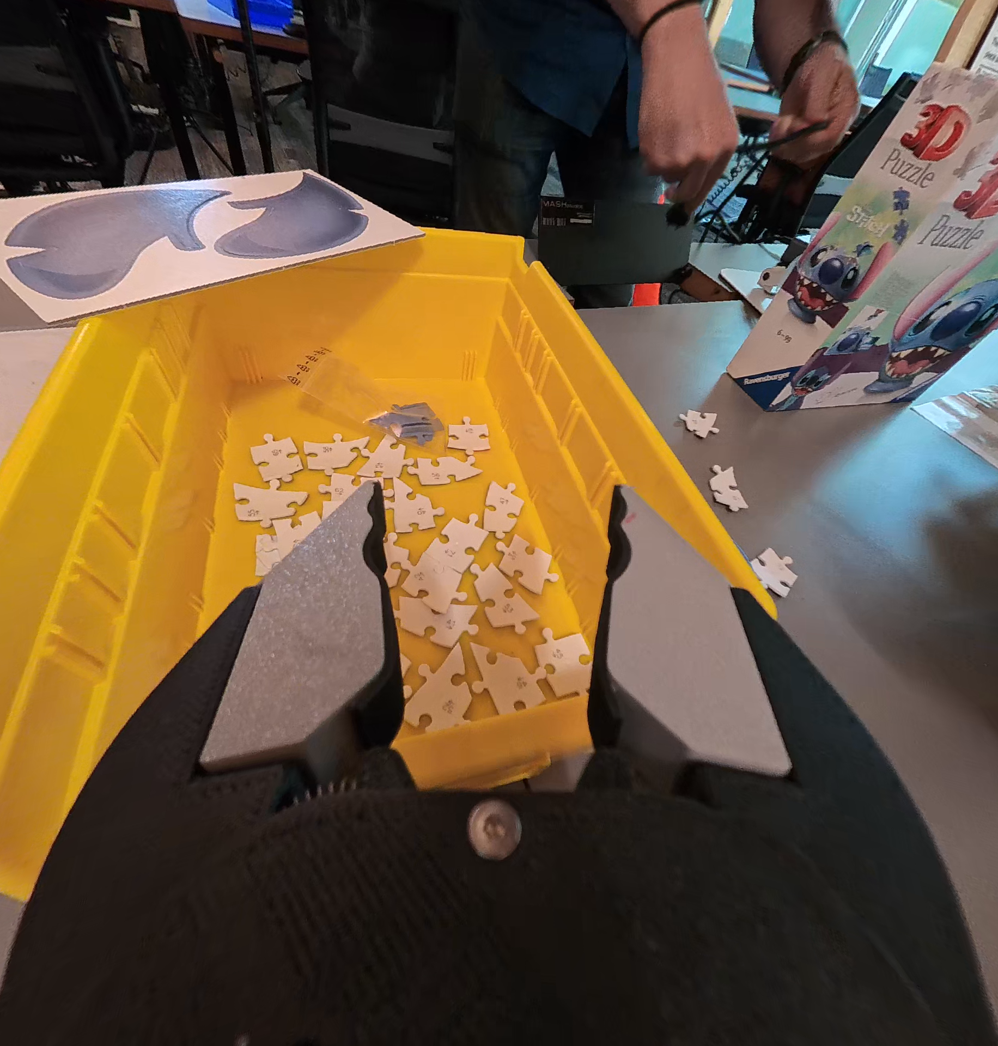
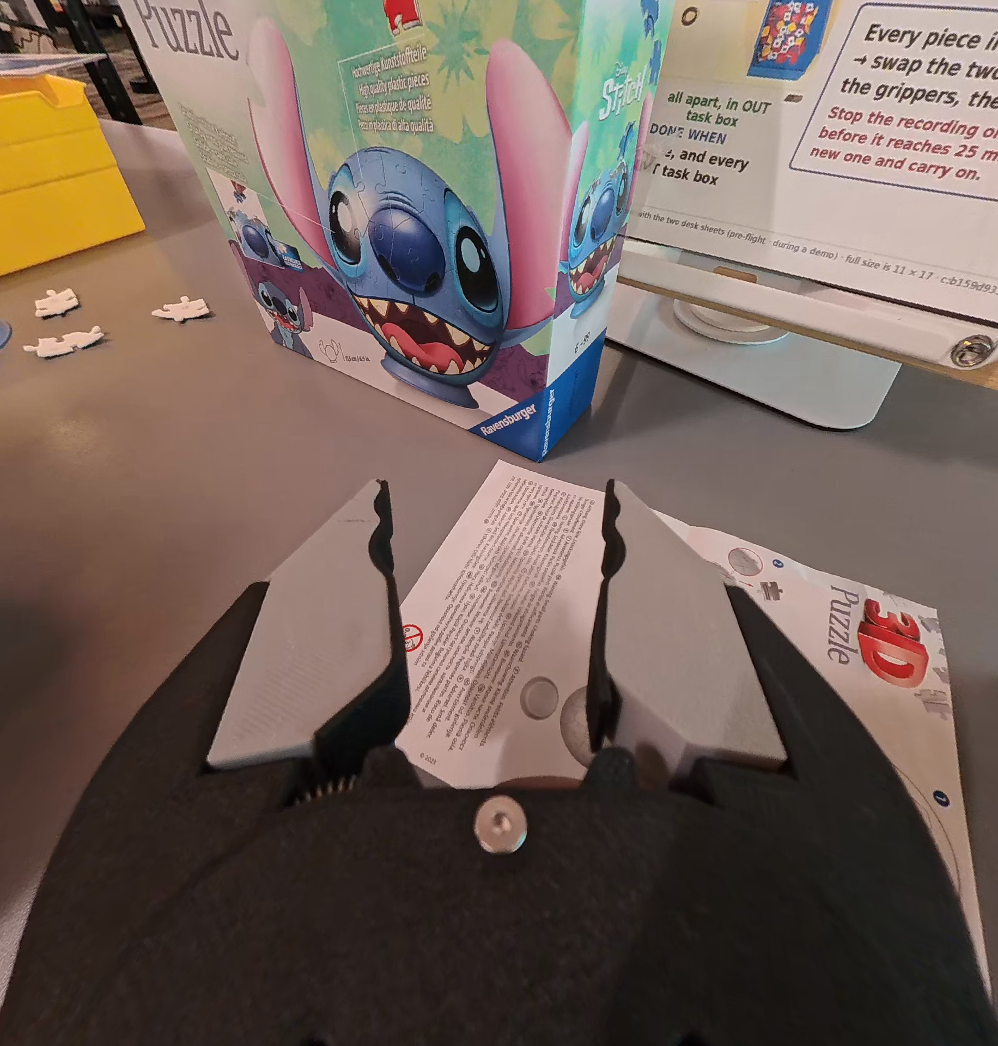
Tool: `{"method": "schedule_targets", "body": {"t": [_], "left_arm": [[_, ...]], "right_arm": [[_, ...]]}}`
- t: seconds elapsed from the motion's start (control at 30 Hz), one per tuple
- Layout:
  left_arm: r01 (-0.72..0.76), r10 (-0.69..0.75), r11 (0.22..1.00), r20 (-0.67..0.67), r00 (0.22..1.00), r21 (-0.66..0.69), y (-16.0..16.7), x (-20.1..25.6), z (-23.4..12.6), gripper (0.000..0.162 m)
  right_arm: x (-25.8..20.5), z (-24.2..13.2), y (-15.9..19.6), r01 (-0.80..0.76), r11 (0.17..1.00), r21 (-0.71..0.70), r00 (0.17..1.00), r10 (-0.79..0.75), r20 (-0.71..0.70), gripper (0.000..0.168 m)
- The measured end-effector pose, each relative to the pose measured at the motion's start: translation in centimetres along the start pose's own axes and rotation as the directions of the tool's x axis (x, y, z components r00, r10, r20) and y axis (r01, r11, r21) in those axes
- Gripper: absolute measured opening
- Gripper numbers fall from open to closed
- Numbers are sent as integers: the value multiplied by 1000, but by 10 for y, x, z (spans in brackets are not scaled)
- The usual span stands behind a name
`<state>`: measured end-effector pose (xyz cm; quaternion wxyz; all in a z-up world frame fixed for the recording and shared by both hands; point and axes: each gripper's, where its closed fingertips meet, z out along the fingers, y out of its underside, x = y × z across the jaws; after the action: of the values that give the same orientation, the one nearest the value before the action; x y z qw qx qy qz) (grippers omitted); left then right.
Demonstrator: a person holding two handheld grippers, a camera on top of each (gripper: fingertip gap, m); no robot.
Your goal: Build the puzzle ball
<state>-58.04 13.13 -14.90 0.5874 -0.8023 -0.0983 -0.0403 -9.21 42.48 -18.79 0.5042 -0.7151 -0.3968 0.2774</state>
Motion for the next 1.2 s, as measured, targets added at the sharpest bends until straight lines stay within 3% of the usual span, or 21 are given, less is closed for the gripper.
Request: {"method": "schedule_targets", "body": {"t": [0.83, 1.2], "left_arm": [[24, -23, 1000, 57, 998, -16, 3, -17, -4, 74], [45, -42, 999, 108, 993, -20, -12, -43, -19, 73]], "right_arm": [[0, 2, 2, 8, 1000, -16, 1000, -9, -13, 67], [2, 3, 3, 6, 1000, -25, 1000, -6, -23, 64]]}}
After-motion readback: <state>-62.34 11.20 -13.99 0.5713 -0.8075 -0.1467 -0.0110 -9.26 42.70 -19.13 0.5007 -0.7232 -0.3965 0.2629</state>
